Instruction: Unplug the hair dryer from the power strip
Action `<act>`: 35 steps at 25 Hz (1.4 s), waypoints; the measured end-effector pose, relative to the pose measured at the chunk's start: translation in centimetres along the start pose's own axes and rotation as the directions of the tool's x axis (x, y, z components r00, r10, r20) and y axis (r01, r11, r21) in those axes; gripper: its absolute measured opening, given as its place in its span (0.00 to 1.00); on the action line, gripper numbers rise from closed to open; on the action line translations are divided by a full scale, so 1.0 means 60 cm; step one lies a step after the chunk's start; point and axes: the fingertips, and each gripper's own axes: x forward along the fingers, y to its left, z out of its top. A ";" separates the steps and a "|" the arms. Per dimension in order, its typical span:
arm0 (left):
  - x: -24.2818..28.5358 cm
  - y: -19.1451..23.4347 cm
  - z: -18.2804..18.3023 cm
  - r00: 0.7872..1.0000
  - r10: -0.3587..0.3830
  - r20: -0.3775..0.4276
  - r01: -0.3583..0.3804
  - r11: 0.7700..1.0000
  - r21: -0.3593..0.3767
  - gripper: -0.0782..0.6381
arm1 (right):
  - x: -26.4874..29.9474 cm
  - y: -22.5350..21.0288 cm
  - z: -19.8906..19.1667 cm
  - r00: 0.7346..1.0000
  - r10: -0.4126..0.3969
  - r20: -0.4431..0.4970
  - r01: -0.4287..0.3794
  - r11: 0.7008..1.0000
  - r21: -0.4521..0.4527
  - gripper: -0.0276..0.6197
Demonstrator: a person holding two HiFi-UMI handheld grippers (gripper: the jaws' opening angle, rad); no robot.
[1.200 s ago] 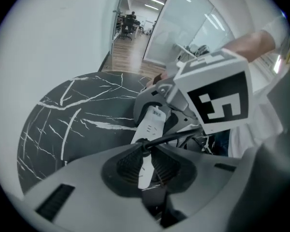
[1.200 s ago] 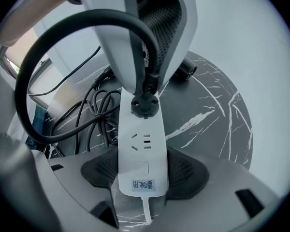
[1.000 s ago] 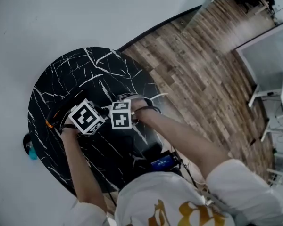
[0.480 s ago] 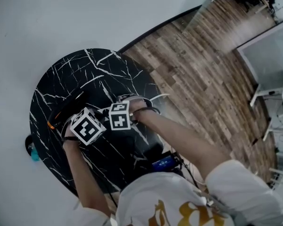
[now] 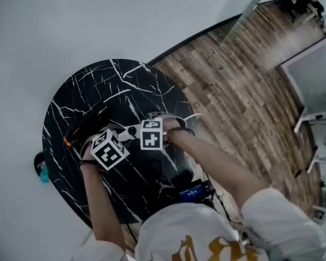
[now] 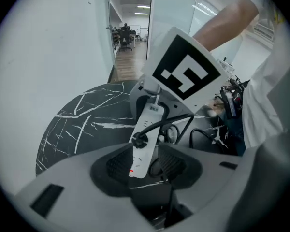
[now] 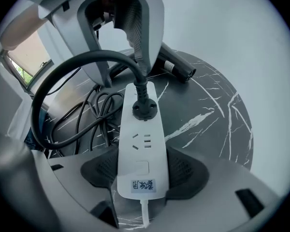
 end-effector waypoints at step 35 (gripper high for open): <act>0.048 0.018 0.050 0.987 -0.158 -0.024 0.160 0.980 0.119 0.18 | -0.003 0.011 0.030 0.987 0.044 0.157 -0.049 0.998 0.025 0.45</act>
